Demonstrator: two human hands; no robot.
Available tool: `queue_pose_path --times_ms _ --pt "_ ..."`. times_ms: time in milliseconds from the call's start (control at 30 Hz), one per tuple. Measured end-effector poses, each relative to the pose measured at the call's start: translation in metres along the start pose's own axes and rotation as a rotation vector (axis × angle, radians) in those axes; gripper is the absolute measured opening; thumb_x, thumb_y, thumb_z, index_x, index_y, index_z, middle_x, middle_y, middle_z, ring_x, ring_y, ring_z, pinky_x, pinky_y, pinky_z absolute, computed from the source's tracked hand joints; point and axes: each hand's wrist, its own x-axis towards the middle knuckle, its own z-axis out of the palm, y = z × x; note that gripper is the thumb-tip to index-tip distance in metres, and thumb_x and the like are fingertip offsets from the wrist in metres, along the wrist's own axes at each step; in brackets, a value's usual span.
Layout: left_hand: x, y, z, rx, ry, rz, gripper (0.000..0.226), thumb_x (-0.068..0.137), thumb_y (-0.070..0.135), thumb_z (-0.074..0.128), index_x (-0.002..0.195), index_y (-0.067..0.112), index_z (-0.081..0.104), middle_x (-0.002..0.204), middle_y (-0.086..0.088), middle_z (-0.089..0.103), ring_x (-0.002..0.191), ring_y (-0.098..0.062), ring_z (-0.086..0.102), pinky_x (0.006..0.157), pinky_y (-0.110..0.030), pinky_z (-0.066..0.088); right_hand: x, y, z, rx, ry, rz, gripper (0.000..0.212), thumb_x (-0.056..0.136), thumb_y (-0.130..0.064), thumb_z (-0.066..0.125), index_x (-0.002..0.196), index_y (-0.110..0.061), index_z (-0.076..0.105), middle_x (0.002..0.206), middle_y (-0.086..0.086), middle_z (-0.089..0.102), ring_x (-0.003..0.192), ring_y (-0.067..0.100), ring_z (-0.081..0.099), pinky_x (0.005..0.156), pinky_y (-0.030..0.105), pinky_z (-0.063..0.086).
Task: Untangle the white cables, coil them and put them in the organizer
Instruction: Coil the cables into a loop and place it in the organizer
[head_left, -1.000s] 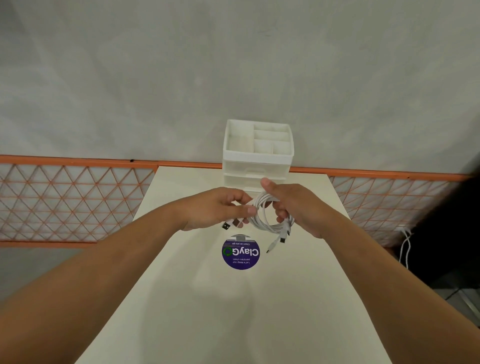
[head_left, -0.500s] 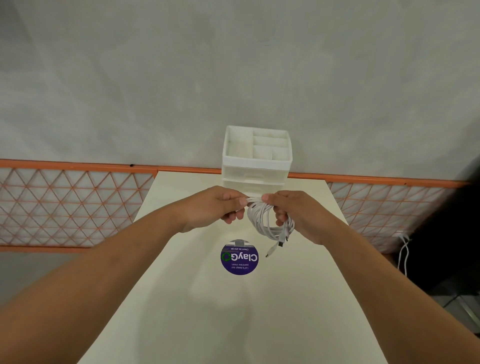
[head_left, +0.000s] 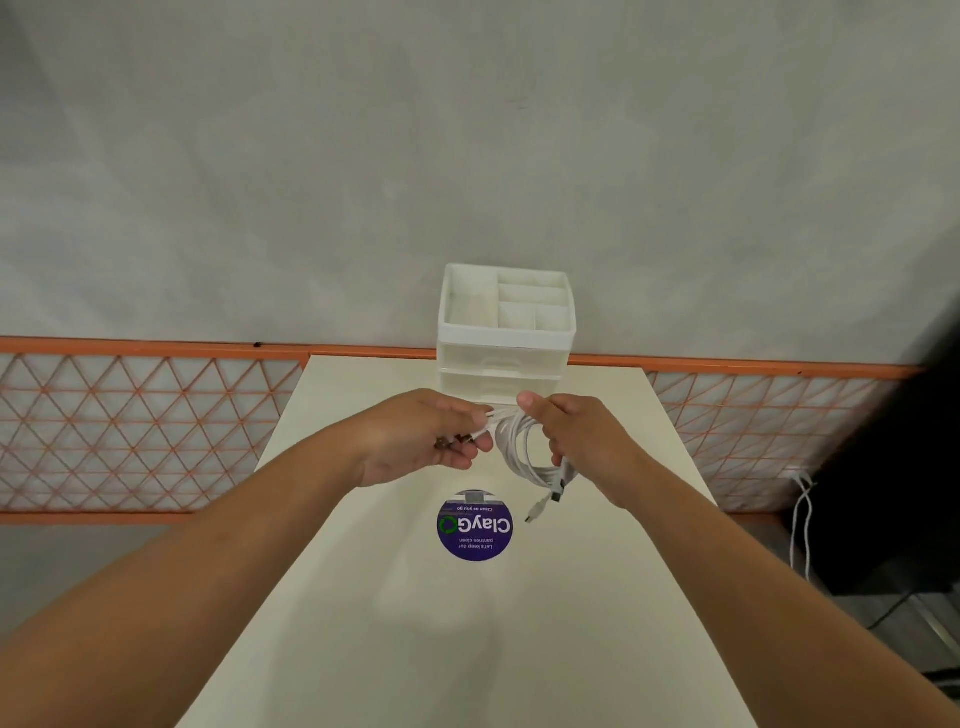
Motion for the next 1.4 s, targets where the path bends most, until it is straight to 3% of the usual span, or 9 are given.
queue_pose_path --times_ms 367,533,633,733,867,1000,1100,1200,1400 --pt "0.001 -0.003 -0.005 0.427 0.112 0.083 0.032 0.102 0.024 0.049 0.130 0.014 0.062 0.096 0.005 0.071 0.076 -0.007 0.056 0.079 -0.017 0.049 -0.001 0.000 0.004 -0.017 -0.029 -0.001 0.030 0.085 -0.033 0.068 0.090 -0.004 0.065 0.064 0.000 0.049 0.057 0.012 0.045 0.050 0.021 0.040" --pt "-0.002 -0.005 -0.001 0.595 0.000 0.063 0.019 0.096 0.024 0.058 0.112 0.023 0.067 0.109 -0.001 0.068 0.105 -0.020 0.062 0.098 -0.036 0.046 -0.001 -0.004 0.004 -0.008 -0.034 -0.032 0.032 0.082 -0.036 0.071 0.083 -0.006 0.060 0.060 0.000 0.048 0.051 0.012 0.042 0.047 0.022 0.036" --pt "-0.002 0.003 0.006 0.651 -0.015 0.069 0.037 0.086 0.030 0.069 0.122 0.026 0.060 0.122 0.004 0.062 0.115 -0.018 0.058 0.097 -0.035 0.047 -0.002 -0.005 0.008 -0.119 -0.050 -0.127 0.030 0.084 -0.038 0.069 0.082 -0.010 0.060 0.067 -0.004 0.053 0.057 0.009 0.046 0.056 0.022 0.037" --pt "0.001 0.016 0.017 0.666 -0.007 0.162 0.057 0.080 0.029 0.075 0.131 0.026 0.049 0.121 0.007 0.061 0.105 -0.014 0.062 0.082 -0.036 0.055 -0.005 -0.011 0.015 -0.114 -0.142 -0.136 0.019 0.092 -0.038 0.057 0.078 -0.025 0.057 0.074 -0.010 0.058 0.066 0.004 0.053 0.064 0.021 0.039" --pt "0.010 0.019 0.028 0.771 -0.002 0.259 0.025 0.093 0.008 0.058 0.117 0.012 0.052 0.102 -0.006 0.063 0.088 -0.019 0.060 0.069 -0.031 0.051 -0.006 -0.019 0.007 0.061 -0.200 -0.053 0.005 0.089 -0.010 0.054 0.092 -0.014 0.055 0.075 0.003 0.055 0.063 0.013 0.049 0.059 0.024 0.040" --pt "0.015 0.019 0.028 0.821 0.047 0.265 0.021 0.100 0.009 0.044 0.119 0.010 0.053 0.105 -0.013 0.064 0.089 -0.027 0.060 0.080 -0.038 0.050 -0.004 -0.012 -0.001 -0.051 -0.120 -0.133 0.034 0.081 0.003 0.059 0.109 -0.013 0.050 0.084 0.003 0.056 0.066 0.010 0.050 0.049 0.013 0.042" --pt "0.021 0.020 0.025 0.885 0.107 0.260 0.018 0.100 0.009 0.040 0.114 0.011 0.051 0.098 -0.011 0.062 0.079 -0.028 0.060 0.070 -0.042 0.053 0.000 -0.009 0.005 0.125 -0.019 -0.176 0.031 0.084 0.005 0.059 0.107 -0.013 0.050 0.085 -0.001 0.056 0.068 0.008 0.052 0.051 0.009 0.044" --pt "0.023 0.018 0.024 0.926 0.119 0.262 0.014 0.101 0.008 0.038 0.112 0.008 0.047 0.084 0.001 0.053 0.066 -0.008 0.048 0.055 -0.021 0.041 0.002 -0.005 0.012 0.247 0.020 -0.217 0.024 0.088 0.000 0.062 0.107 -0.011 0.051 0.088 -0.006 0.058 0.074 0.004 0.054 0.057 0.008 0.044" --pt "0.021 0.007 0.021 0.938 0.184 0.330 0.008 0.102 0.011 0.034 0.103 0.014 0.041 0.091 -0.002 0.057 0.066 -0.007 0.051 0.058 -0.020 0.044 0.003 -0.003 0.018 0.027 0.141 -0.317 0.017 0.096 -0.014 0.053 0.113 -0.014 0.053 0.099 -0.004 0.059 0.081 0.004 0.055 0.065 0.006 0.042"
